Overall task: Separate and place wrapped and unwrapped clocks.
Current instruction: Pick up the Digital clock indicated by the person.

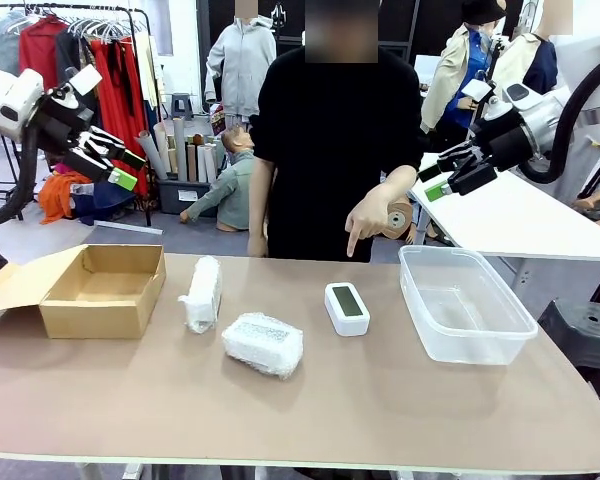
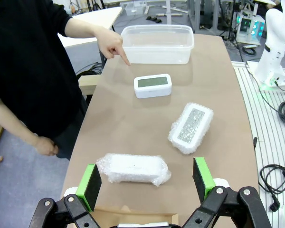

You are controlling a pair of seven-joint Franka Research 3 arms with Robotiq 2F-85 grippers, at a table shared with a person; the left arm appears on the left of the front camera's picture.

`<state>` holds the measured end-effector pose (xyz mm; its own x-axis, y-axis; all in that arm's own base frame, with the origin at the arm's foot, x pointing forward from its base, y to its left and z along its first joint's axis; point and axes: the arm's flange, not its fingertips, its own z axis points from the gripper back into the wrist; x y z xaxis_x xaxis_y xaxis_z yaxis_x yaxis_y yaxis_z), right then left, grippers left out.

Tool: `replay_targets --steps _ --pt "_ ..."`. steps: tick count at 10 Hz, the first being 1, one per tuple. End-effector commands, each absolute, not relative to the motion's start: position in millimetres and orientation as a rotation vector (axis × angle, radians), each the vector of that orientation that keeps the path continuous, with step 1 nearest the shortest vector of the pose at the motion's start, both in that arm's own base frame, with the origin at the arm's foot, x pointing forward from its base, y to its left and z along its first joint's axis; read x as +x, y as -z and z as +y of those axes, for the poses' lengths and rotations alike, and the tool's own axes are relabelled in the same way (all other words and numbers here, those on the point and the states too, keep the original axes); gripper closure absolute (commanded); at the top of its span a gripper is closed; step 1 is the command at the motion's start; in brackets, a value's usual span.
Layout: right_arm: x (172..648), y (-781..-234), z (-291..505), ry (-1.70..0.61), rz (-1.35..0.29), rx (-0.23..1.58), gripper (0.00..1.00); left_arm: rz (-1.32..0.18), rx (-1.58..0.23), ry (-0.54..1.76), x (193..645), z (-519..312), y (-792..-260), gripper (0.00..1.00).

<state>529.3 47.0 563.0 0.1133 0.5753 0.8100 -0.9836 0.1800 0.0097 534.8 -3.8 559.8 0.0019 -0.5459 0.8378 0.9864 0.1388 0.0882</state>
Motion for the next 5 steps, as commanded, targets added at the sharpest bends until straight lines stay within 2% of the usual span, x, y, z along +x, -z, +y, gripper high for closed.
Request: replay_targets --steps 1,5 --pt "529.0 -563.2 47.1 -1.277 -0.778 0.659 0.0 -0.888 -0.64 1.343 533.6 -3.5 -563.1 0.0" --pt "529.0 -563.2 47.1 -1.277 -0.778 0.659 0.0 -0.888 -0.64 1.343 533.6 -3.5 -563.1 0.0"
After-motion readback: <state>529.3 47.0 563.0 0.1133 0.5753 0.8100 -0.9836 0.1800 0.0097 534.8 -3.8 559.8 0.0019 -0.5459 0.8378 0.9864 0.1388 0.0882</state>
